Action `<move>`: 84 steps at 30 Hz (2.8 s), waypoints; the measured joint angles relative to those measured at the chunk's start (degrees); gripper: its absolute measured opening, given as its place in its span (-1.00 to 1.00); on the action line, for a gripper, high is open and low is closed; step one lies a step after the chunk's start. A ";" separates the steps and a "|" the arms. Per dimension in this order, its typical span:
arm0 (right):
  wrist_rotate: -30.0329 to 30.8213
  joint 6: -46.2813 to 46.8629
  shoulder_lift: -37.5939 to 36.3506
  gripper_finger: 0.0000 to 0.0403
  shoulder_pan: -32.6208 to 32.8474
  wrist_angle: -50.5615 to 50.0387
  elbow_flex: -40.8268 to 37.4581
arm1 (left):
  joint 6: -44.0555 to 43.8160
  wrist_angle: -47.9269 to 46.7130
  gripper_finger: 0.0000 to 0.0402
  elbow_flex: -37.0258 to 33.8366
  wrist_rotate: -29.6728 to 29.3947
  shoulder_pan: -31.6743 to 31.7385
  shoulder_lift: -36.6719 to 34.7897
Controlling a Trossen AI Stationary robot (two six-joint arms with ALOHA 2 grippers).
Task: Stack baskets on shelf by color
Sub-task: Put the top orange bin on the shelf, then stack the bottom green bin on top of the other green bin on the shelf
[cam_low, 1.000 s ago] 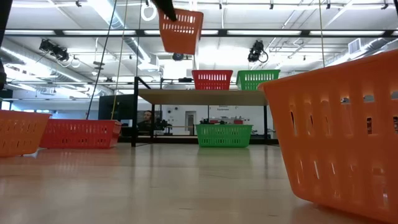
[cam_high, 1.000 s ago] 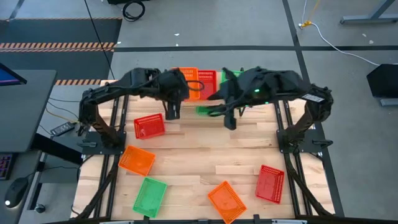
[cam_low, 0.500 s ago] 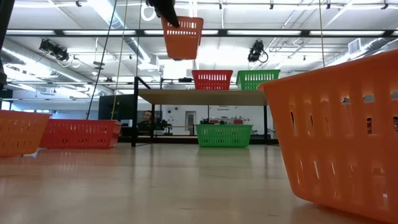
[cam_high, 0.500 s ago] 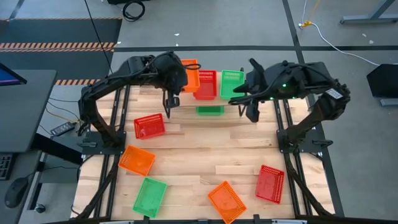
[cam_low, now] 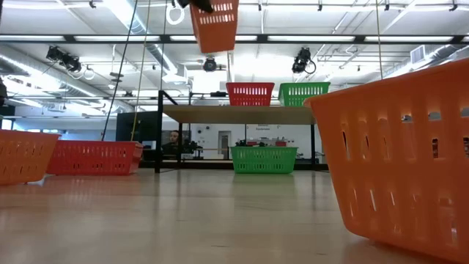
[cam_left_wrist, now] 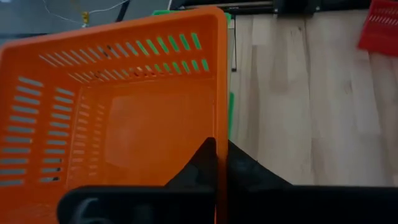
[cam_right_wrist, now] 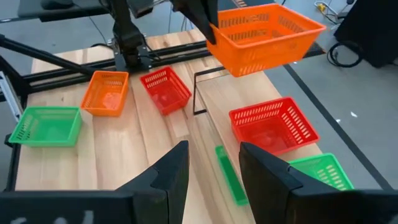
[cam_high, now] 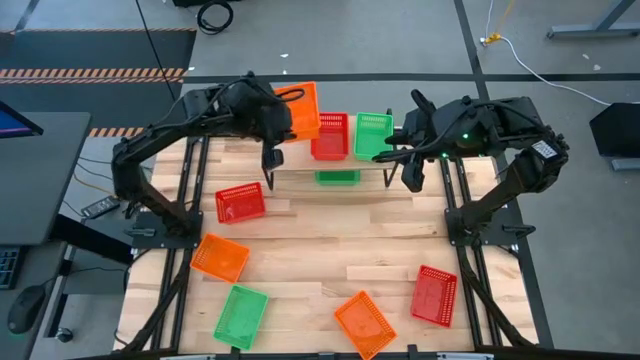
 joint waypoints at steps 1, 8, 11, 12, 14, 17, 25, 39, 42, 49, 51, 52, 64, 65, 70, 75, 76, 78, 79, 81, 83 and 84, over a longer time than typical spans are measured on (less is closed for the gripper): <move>0.02 0.04 0.00 -0.27 0.00 0.02 -0.02 | -0.58 2.34 -0.98 -3.64 0.21 0.00 -1.87; 0.39 0.87 0.00 -0.27 0.00 -0.02 -0.02 | -3.38 22.10 -0.98 -28.59 -1.62 -2.41 -15.43; 0.43 0.59 0.00 -0.27 -0.28 0.03 -0.02 | -1.25 22.80 -0.98 -31.25 -1.28 -2.32 -17.41; 0.44 0.47 0.00 -0.27 -0.50 0.06 -0.02 | -0.23 22.43 -0.98 -32.00 -0.47 -1.88 -17.56; 0.44 0.67 0.00 -0.27 -1.07 0.09 -0.02 | 1.63 21.85 -0.98 -33.55 2.25 -0.41 -17.45; 0.55 1.37 0.00 -0.27 -1.72 0.39 -0.02 | 4.43 22.32 -0.98 -36.54 5.45 2.38 -17.45; 1.32 4.35 0.02 -0.27 -1.84 1.20 -0.02 | 10.28 27.27 -0.98 -41.29 9.17 7.45 -17.26; 1.55 8.87 0.04 -0.27 -1.86 1.03 -0.02 | 17.53 27.41 -0.98 -42.00 12.59 12.54 -9.79; 1.53 9.02 0.04 -0.27 -1.84 1.05 -0.02 | 18.52 25.81 -0.97 -42.00 11.93 13.33 -8.37; 1.53 9.02 0.04 -0.27 -1.84 1.05 -0.02 | 18.36 24.90 -0.94 -42.00 10.91 13.04 -7.14; 1.53 8.76 0.04 -0.27 -1.86 1.05 -0.02 | 18.50 25.50 -0.94 -41.99 10.86 12.71 -7.14; 1.55 8.57 0.04 -0.27 -1.86 1.03 -0.02 | 18.57 25.52 -0.94 -41.98 10.86 12.66 -7.14; 1.65 7.54 0.04 -0.27 -1.86 0.96 -0.02 | 18.11 25.46 -0.66 -41.98 5.79 11.74 -7.14; 1.65 7.54 0.04 -0.27 -1.84 0.96 -0.02 | 18.11 25.46 -0.64 -41.98 5.75 11.74 -7.16; 1.64 7.50 0.04 -0.27 -1.86 0.94 -0.02 | 15.30 24.66 -0.58 -41.40 5.53 11.41 -7.16; 1.64 6.93 0.04 -0.27 -1.84 0.94 -0.02 | 14.87 22.00 -0.55 -36.03 4.91 10.29 -7.16; 1.64 6.84 0.04 -0.27 -1.86 0.94 -0.02 | 14.97 21.70 -0.55 -34.45 4.61 9.97 -7.16; 1.64 6.52 0.04 -0.27 -1.86 0.94 -0.02 | 15.08 20.65 -0.55 -31.05 4.41 9.35 -7.27; 1.64 6.40 0.04 -0.27 -1.85 0.94 -0.03 | 15.05 20.04 -0.55 -29.42 4.39 9.03 -7.31; 1.62 5.88 0.04 -0.27 -1.84 0.94 -0.02 | 15.05 18.60 -0.55 -26.62 4.37 8.25 -7.31; 1.59 5.48 0.04 -0.27 -1.84 0.94 -0.02 | 15.06 16.56 -0.55 -24.57 4.37 7.50 -7.31; 1.57 5.33 0.04 -0.27 -1.84 0.94 -0.02 | 14.94 15.82 -0.54 -23.81 4.37 7.12 -7.31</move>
